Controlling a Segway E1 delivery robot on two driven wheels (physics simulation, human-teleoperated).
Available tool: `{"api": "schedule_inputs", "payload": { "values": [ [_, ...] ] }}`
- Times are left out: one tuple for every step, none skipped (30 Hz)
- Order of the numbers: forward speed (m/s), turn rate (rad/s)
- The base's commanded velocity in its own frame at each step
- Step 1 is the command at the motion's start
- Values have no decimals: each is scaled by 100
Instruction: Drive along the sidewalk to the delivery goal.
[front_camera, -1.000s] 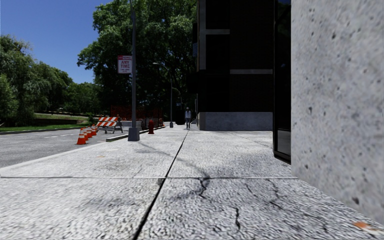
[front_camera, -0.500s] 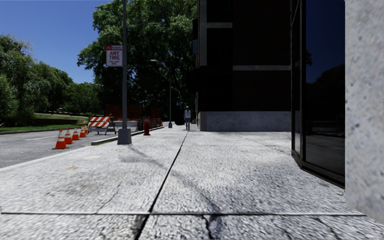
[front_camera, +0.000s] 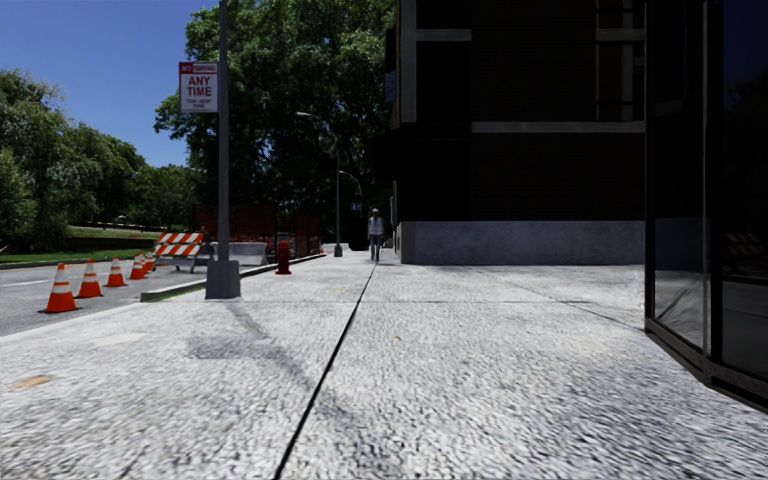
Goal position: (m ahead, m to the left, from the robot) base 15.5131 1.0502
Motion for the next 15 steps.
{"api": "schedule_inputs", "payload": {
  "values": [
    [200,22],
    [200,22],
    [200,26],
    [200,32],
    [200,35],
    [200,35],
    [200,36],
    [200,37],
    [200,37],
    [200,37],
    [200,37],
    [200,37],
    [200,37],
    [200,37],
    [200,37]
  ]
}}
